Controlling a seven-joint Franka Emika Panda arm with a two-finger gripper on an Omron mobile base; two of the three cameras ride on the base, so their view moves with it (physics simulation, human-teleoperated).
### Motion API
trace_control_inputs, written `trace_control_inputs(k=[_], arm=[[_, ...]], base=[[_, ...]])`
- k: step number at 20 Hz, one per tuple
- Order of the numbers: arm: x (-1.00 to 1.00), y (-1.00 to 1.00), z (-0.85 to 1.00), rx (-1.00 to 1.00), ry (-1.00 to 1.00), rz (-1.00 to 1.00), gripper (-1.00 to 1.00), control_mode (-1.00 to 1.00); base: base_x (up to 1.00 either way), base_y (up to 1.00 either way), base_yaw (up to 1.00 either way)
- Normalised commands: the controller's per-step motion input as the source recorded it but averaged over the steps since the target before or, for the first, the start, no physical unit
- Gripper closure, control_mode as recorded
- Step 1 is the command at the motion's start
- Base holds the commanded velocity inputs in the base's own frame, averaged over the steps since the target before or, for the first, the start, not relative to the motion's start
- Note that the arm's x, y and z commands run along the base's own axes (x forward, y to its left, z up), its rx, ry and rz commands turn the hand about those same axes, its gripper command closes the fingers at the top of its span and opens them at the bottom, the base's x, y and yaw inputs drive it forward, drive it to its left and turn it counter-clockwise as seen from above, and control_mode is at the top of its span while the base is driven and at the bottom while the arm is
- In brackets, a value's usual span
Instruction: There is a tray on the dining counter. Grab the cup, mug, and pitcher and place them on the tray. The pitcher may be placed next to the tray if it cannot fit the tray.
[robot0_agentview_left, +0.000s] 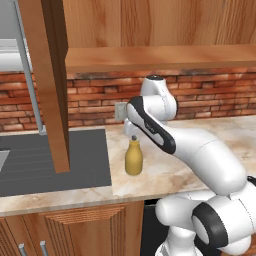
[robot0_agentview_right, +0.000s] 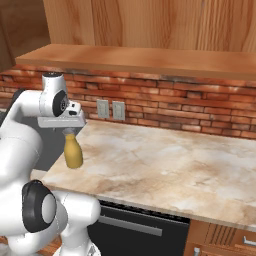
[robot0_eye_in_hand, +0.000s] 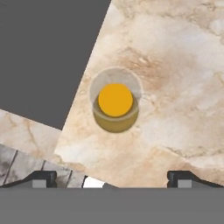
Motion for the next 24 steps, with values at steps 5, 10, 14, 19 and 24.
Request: trace_control_inputs(k=[5, 10, 14, 19, 24], arm=[[0.11, 0.01, -0.13, -0.04, 0.00, 0.00, -1.00, -1.00], [0.13, 0.00, -0.06, -0.01, 0.00, 0.00, -1.00, -1.00], [0.16, 0.00, -0.08, 0.00, 0.00, 0.00, -1.00, -1.00], [0.14, 0.00, -0.10, 0.00, 0.00, 0.00, -1.00, -1.00], [0.06, 0.00, -0.06, 0.00, 0.00, 0.00, -1.00, -1.00]], base=[[0.00, 0.00, 0.00], [0.00, 0.00, 0.00], [0.00, 0.00, 0.00], [0.00, 0.00, 0.00], [0.00, 0.00, 0.00]])
